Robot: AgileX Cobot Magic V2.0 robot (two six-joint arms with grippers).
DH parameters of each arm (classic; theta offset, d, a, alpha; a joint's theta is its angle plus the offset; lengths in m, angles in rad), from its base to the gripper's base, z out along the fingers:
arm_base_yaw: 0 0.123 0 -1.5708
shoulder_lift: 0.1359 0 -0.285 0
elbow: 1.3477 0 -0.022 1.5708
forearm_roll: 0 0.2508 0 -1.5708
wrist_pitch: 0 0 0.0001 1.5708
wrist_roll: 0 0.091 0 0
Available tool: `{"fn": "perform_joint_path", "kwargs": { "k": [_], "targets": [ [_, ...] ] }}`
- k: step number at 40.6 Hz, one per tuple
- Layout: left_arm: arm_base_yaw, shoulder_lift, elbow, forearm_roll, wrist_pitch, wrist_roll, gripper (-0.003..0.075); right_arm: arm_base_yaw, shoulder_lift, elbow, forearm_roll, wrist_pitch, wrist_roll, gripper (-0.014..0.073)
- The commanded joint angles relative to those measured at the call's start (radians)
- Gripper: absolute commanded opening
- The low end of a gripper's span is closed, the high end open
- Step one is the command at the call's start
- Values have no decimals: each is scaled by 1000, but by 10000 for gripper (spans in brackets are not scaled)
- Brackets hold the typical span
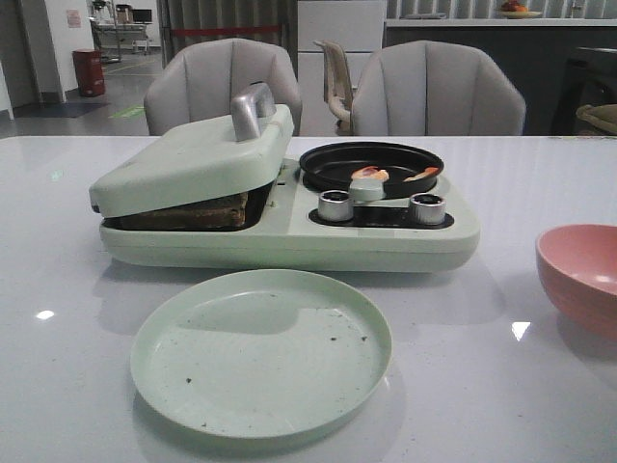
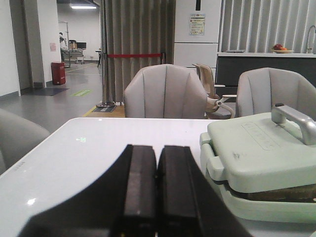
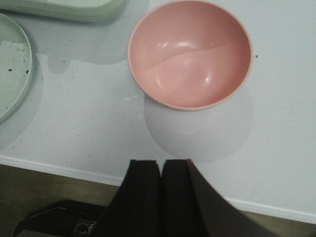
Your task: Make breakfast with bread and shrimp
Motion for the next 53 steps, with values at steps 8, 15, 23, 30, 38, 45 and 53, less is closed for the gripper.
{"fn": "perform_joint_path", "kwargs": {
  "k": [8, 15, 23, 30, 38, 45, 53],
  "targets": [
    [2, -21, 7, -7, -90, -1, 100, -70, -290, 152, -14, -246, -6, 45],
    [2, -21, 7, -7, -90, -1, 100, -99, -481, 335, -14, -477, -6, 45],
    [2, -21, 7, -7, -90, -1, 100, -99, -635, 506, 0, -682, -5, 45],
    [2, -21, 7, -7, -90, -1, 100, -100, -696, 585, 27, -806, -5, 45],
    [2, -21, 7, -7, -90, -1, 100, -100, -695, 584, 40, -854, -5, 45],
    [2, -21, 7, -7, -90, -1, 100, -100, -695, 584, 40, -851, -5, 45],
    [2, -21, 7, -7, -90, -1, 100, -100, -695, 584, 40, -851, -5, 45]
  ]
}}
